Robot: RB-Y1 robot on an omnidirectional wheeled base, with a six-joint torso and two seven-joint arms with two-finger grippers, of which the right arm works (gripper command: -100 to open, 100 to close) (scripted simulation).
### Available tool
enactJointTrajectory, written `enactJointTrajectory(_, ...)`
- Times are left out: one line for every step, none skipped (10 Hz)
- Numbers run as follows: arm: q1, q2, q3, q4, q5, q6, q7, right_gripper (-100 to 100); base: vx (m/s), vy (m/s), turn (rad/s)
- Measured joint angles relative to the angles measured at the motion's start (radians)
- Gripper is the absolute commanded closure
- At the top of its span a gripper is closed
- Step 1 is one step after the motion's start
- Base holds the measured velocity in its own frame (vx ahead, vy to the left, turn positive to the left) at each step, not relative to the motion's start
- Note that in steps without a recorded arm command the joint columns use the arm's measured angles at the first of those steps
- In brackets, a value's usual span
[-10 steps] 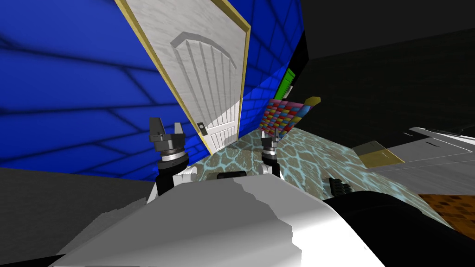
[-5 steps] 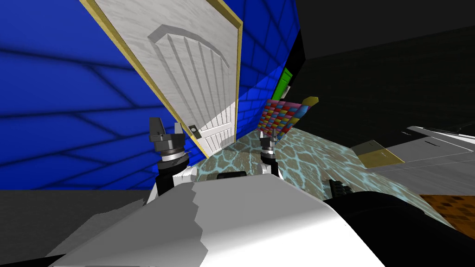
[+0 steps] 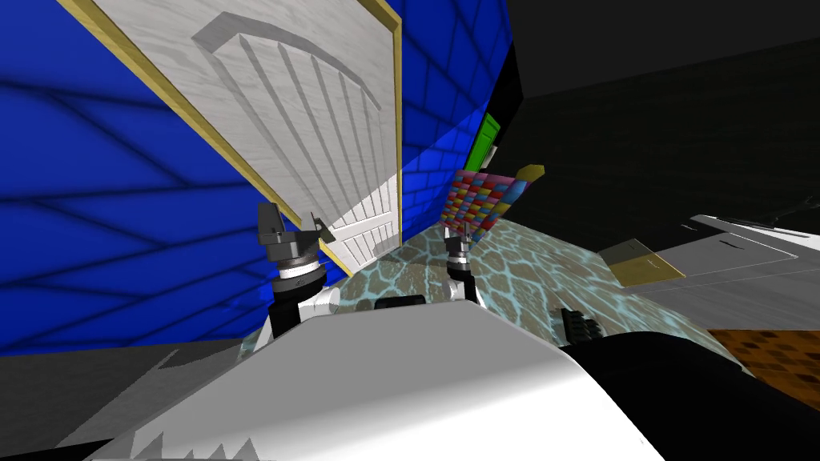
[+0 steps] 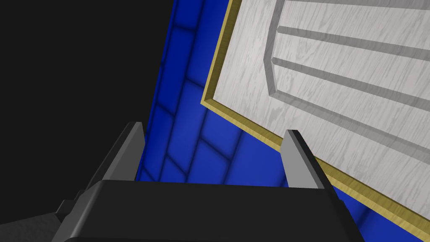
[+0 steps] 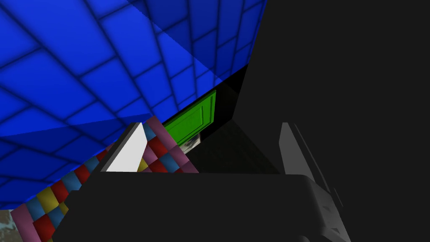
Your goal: Pull the door open
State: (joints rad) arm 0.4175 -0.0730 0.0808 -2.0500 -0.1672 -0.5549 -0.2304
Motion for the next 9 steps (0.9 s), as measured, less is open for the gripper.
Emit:
enactJointTrajectory(-0.012,-0.007,0.003,0.018,-0.006,0.002,-0.005,-100,-0.006,-0.102,-0.023)
enactJointTrajectory(-0.024,-0.011,0.008,0.038,-0.011,0.0,-0.01,-100,-0.019,-0.078,-0.029)
enactJointTrajectory(-0.036,-0.019,0.01,0.055,-0.019,0.001,-0.018,-100,-0.02,-0.075,-0.035)
enactJointTrajectory(-0.049,-0.025,0.012,0.073,-0.027,0.003,-0.025,-100,-0.03,-0.07,-0.026)
enactJointTrajectory(-0.067,-0.03,0.014,0.09,-0.034,0.01,-0.031,-100,-0.015,-0.068,-0.02)
enactJointTrajectory(-0.08,-0.036,0.018,0.112,-0.041,0.01,-0.037,-100,-0.01,-0.072,-0.024)
enactJointTrajectory(-0.092,-0.041,0.023,0.13,-0.047,0.01,-0.043,-100,-0.02,-0.065,-0.019)
enactJointTrajectory(-0.106,-0.047,0.026,0.148,-0.055,0.013,-0.05,-100,-0.026,-0.046,-0.011)
enactJointTrajectory(-0.12,-0.052,0.028,0.167,-0.062,0.015,-0.057,-100,-0.022,-0.037,-0.019)
